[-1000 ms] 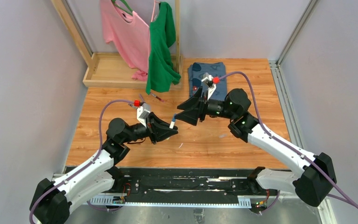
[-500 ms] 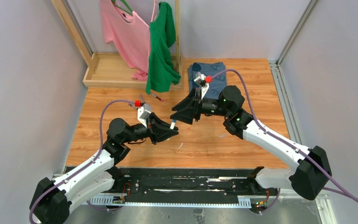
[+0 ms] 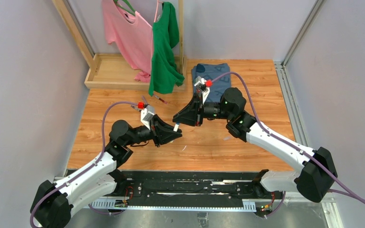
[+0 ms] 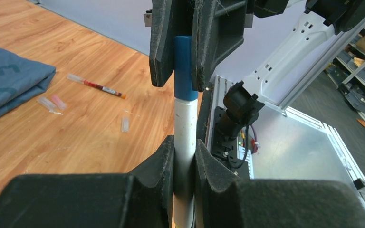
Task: Insert the pens into the pen caps
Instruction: Press the pen cap onto the pen.
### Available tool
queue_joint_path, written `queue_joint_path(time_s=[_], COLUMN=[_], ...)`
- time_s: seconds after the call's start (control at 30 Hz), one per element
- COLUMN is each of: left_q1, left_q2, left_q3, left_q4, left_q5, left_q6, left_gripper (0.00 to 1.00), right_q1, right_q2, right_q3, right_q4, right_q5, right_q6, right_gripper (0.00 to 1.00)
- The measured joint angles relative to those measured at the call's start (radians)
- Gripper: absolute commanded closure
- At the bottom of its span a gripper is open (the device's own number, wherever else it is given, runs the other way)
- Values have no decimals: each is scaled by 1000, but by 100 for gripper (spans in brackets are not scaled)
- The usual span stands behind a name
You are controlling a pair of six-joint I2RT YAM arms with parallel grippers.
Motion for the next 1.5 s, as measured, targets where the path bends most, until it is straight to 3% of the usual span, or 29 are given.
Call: queue_joint_path(time_s=[0.13,0.63,1.5], left_q1=[0,-4,10], left_q2=[1,-14,-30], left_q3=[0,0,-24], left_q4=[-10,-105,-247], left_q5=[-3,-64,-20], left_q6=[-1,11,-6], left_gripper=[100,100,100], right_q1=[5,18,56], right_q2=[0,9,39], right_q3=[3,2,-111], right_q4=[-19,-95,-14], right_q5=[2,78,124], right_q6=[-19,-21,71], right_gripper=[99,99,100])
